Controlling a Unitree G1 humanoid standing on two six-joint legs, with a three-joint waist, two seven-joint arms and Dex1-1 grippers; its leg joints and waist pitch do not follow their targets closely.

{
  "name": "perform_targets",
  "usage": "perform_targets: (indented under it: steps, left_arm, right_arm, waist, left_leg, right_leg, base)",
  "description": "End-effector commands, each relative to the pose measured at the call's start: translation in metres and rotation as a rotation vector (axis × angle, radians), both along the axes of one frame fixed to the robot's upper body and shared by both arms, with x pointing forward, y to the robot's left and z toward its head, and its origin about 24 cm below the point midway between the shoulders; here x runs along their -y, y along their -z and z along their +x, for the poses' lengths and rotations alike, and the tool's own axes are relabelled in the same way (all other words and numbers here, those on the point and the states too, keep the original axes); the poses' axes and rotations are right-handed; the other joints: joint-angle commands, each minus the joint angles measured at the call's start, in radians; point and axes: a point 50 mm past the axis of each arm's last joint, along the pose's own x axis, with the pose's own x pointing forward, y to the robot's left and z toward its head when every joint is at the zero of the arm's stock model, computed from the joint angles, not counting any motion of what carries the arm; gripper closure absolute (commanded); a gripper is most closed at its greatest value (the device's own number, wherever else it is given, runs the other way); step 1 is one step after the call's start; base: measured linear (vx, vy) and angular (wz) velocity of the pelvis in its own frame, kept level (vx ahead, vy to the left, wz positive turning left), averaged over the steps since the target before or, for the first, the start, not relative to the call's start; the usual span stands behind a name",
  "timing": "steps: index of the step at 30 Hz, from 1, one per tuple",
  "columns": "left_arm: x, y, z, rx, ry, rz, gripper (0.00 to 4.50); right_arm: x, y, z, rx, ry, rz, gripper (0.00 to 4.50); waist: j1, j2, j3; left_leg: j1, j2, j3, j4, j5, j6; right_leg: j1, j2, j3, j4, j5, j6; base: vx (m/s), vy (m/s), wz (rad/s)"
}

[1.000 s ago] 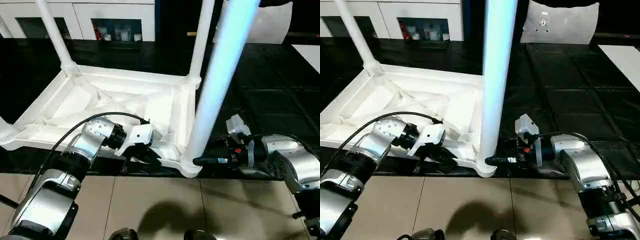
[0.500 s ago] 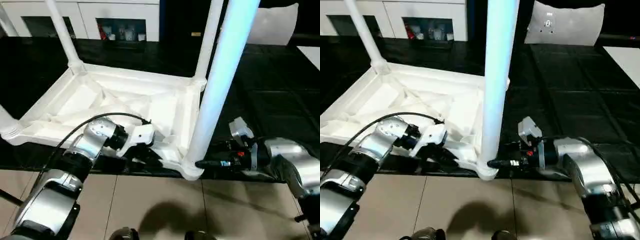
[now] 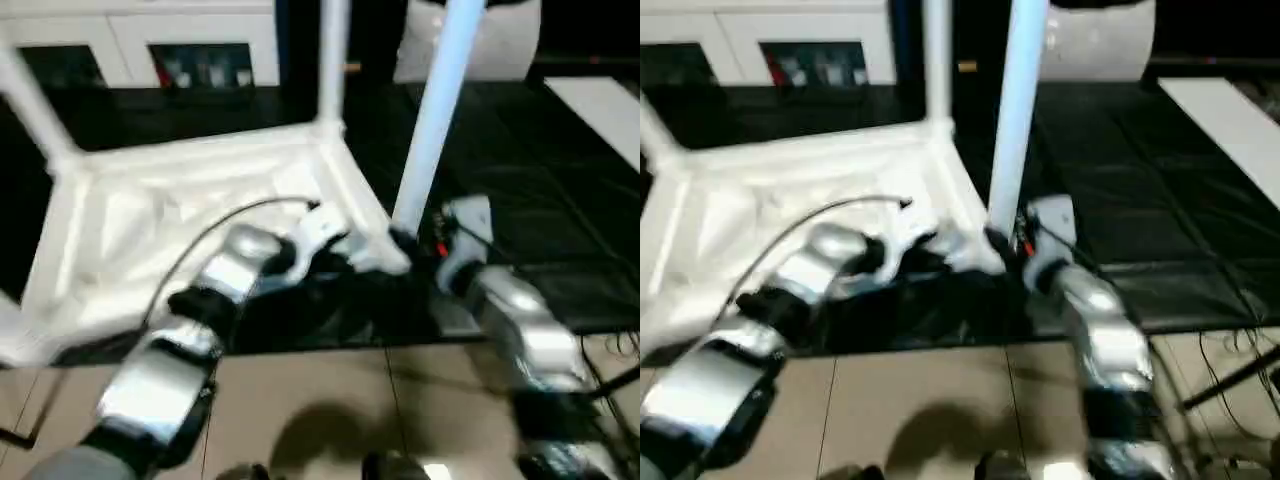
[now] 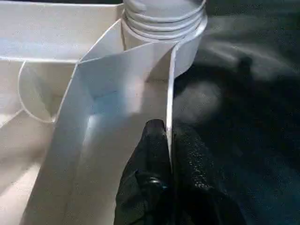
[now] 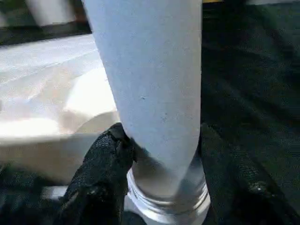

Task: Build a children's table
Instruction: Rotate leg to tighten

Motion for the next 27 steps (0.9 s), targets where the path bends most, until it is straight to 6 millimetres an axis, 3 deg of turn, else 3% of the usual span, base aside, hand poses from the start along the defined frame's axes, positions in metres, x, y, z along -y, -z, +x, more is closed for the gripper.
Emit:
perform_targets:
  steps: [1,2,3,7,9,10,11,13,17,21,27]
  left_arm:
    - [0.027,-0.037,0.011,0.169,-0.051,-0.117,4.50]
    - [0.027,-0.037,0.011,0.169,-0.052,-0.116,4.50]
    - [0.026,-0.037,0.012,0.172,-0.057,-0.113,4.50]
    - [0.022,-0.034,0.011,0.170,-0.043,-0.109,4.50]
    - [0.016,-0.031,0.010,0.166,-0.018,-0.099,4.50]
    - [0.009,-0.027,0.008,0.160,0.002,-0.089,4.50]
    - [0.008,-0.027,0.008,0.159,0.003,-0.088,4.50]
    - [0.001,-0.023,0.007,0.144,0.021,-0.081,4.50]
    - [-0.013,-0.017,0.001,0.123,0.104,-0.054,4.50]
    - [-0.029,-0.011,-0.004,0.087,0.194,-0.010,4.50]
    - [-0.042,-0.009,-0.014,0.065,0.341,0.019,4.50]
  right_arm:
    - [-0.052,0.007,-0.004,-0.038,-0.161,0.096,2.24]
    - [-0.052,0.007,-0.004,-0.038,-0.160,0.098,2.24]
    - [-0.052,0.006,-0.005,-0.043,-0.150,0.120,1.87]
    - [-0.041,0.010,-0.008,-0.034,-0.157,0.087,1.68]
    - [-0.026,0.014,-0.011,-0.016,-0.173,0.032,1.46]
    - [-0.012,0.016,-0.014,-0.004,-0.188,0.000,1.34]
    - [-0.012,0.016,-0.014,-0.004,-0.188,-0.001,1.34]
    - [0.001,0.015,-0.016,0.011,-0.216,-0.016,1.06]
    - [0.026,0.007,-0.021,0.045,-0.325,-0.059,0.72]
    - [0.044,-0.006,-0.037,0.058,-0.586,-0.117,0.41]
    - [0.060,-0.015,-0.041,0.073,-0.693,-0.204,0.02]
  waist:
    - [0.002,-0.007,-0.072]
    - [0.003,-0.006,-0.072]
    - [0.006,-0.009,-0.078]
    - [0.013,-0.010,-0.086]
    - [0.017,-0.010,-0.095]
    - [0.020,-0.009,-0.094]
    - [0.024,-0.009,-0.091]
    - [0.029,-0.004,-0.087]
    - [0.034,-0.007,-0.081]
    - [0.041,-0.008,-0.078]
    - [0.043,-0.011,-0.079]
  left_leg:
    - [0.022,0.042,-0.026,-0.072,-0.272,0.039]
    - [0.023,0.041,-0.024,-0.071,-0.252,0.051]
    - [0.019,0.041,-0.022,-0.067,-0.205,0.076]
    - [0.009,0.041,-0.024,-0.058,-0.096,0.140]
    - [0.011,0.042,-0.024,-0.050,-0.030,0.173]
    - [0.011,0.043,-0.019,-0.046,-0.009,0.199]
    - [0.012,0.045,-0.020,-0.047,-0.013,0.209]
    - [0.015,0.047,-0.018,-0.048,-0.051,0.202]
    - [0.017,0.048,-0.019,-0.055,-0.148,0.147]
    - [0.020,0.050,-0.019,-0.057,-0.190,0.135]
    - [0.020,0.053,-0.021,-0.057,-0.190,0.126]
  right_leg:
    - [0.041,-0.045,0.029,-0.076,-0.268,-0.221]
    - [0.042,-0.043,0.028,-0.075,-0.240,-0.228]
    - [0.051,-0.045,0.029,-0.065,-0.173,-0.245]
    - [0.066,-0.049,0.025,-0.045,-0.028,-0.278]
    - [0.068,-0.046,0.024,-0.033,0.069,-0.300]
    - [0.062,-0.045,0.025,-0.030,0.105,-0.318]
    - [0.063,-0.046,0.024,-0.031,0.094,-0.322]
    - [0.060,-0.046,0.024,-0.038,0.023,-0.322]
    - [0.061,-0.046,0.025,-0.053,-0.122,-0.292]
    - [0.060,-0.046,0.026,-0.059,-0.177,-0.273]
    - [0.058,-0.050,0.026,-0.057,-0.188,-0.279]
  base:
    - [0.000,0.000,0.00]
    - [0.058,-0.012,0.05]
    - [0.000,0.000,0.00]
    - [0.000,0.000,0.00]
    - [0.000,0.000,0.00]
    - [0.000,0.000,0.00]
    - [0.000,0.000,0.00]
    - [0.000,0.000,0.00]
    - [0.000,0.000,0.00]
    - [0.000,0.000,0.00]
    - [0.000,0.000,0.00]
